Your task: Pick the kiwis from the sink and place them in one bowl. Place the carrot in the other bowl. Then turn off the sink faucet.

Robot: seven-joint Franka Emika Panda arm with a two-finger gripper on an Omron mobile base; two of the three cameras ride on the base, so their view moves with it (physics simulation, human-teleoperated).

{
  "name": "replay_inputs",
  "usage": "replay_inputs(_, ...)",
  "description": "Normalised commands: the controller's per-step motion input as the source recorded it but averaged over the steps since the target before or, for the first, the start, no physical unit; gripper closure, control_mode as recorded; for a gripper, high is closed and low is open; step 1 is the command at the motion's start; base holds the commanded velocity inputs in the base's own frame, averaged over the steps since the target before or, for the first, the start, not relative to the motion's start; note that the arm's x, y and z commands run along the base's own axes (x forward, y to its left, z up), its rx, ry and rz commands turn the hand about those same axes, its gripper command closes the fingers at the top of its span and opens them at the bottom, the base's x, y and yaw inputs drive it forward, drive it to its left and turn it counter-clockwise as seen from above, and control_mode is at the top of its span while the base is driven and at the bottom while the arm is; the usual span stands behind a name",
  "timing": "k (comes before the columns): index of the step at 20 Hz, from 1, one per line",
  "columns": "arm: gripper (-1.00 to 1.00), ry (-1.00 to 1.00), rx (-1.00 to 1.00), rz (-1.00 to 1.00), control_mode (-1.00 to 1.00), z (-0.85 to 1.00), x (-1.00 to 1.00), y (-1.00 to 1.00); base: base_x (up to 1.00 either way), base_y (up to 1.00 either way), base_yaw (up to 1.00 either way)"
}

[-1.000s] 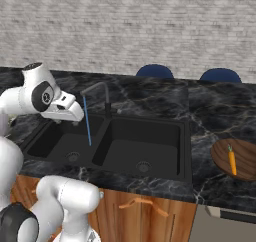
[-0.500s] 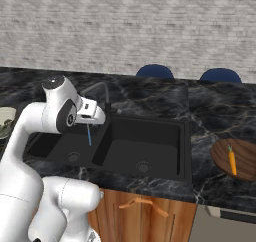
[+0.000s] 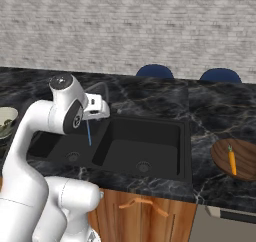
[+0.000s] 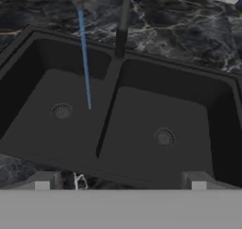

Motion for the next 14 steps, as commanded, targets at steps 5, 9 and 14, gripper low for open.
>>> replay_inputs(5, -1.00, -0.07, -0.16, 0.29, -1.00, 0.00, 0.00, -0.17, 0.00, 0.00, 0.00)
replay_inputs(9, -1.00, -0.12, -0.19, 0.33, -1.00, 0.00, 0.00, -0.19, 0.00, 0.00, 0.00)
replay_inputs(14, -1.00, -0.18, -0.19, 0.36, -1.00, -0.02, 0.05, -0.25, 0.00, 0.00, 0.00)
